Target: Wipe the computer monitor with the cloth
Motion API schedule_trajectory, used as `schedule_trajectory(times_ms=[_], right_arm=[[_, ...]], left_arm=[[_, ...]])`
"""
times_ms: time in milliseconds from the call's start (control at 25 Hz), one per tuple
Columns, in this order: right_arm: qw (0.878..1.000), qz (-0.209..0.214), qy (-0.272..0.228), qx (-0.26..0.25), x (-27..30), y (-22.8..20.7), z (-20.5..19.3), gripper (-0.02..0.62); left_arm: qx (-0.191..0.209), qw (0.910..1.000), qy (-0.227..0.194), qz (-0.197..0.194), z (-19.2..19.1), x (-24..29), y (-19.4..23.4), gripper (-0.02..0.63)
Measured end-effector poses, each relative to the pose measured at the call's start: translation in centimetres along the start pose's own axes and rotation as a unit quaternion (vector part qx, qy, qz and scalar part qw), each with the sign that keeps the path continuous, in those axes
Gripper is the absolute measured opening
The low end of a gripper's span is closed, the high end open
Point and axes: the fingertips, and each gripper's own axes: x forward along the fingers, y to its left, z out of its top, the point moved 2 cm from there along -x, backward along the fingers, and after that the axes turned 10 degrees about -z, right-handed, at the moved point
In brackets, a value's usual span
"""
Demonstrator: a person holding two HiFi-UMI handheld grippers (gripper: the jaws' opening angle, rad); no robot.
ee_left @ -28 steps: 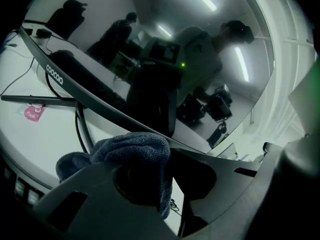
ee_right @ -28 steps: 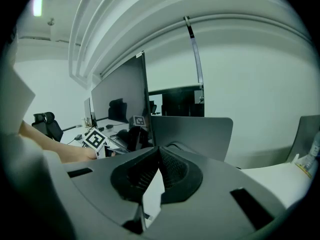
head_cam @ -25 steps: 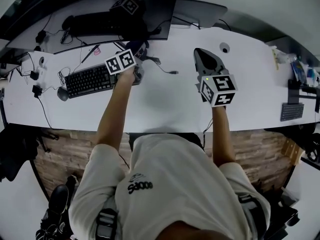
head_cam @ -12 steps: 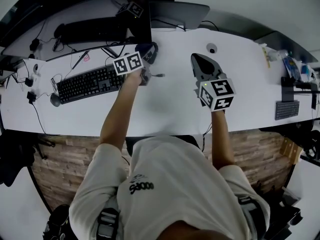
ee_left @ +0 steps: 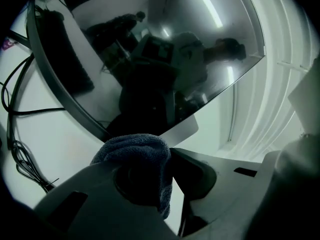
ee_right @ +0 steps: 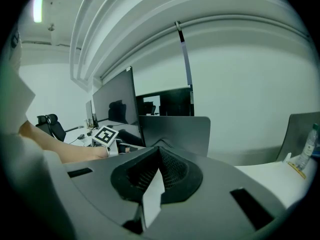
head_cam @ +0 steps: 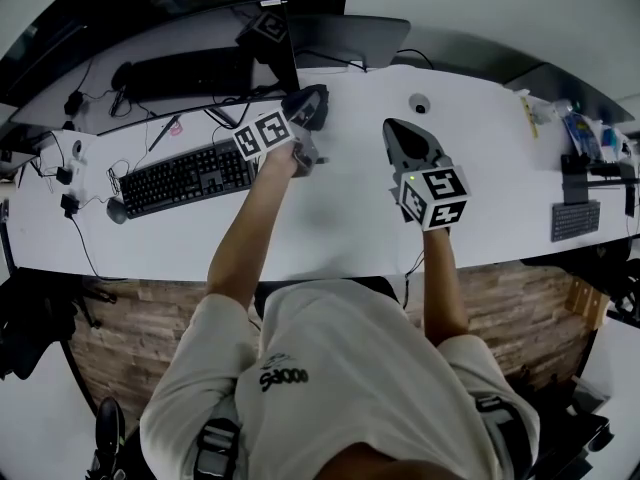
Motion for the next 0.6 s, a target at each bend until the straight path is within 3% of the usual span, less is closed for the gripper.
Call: schedule_trajectory(times_ms=[200, 400, 600], right_arm=[[1.0, -0.011, -0.007, 0.002, -0.1, 0.0, 1.3, 0.0], [0.999, -0.027, -0.018, 0.003, -0.6, 0.3, 2.5, 0.0], [0.999, -0.042, -0.033, -0.004, -2.0, 1.6, 4.2, 0.0]], left_arm=[[-0.002, 0.9996, -0.012, -0.026, 1.8, -0.3, -2.6, 0.074], [0.044, 0.998, -0.006, -0.046, 3.7, -0.6, -5.7, 0.072], [0.053, 0.9951, -0.031, -0.077, 6.0, -1.0, -9.6, 0.071]])
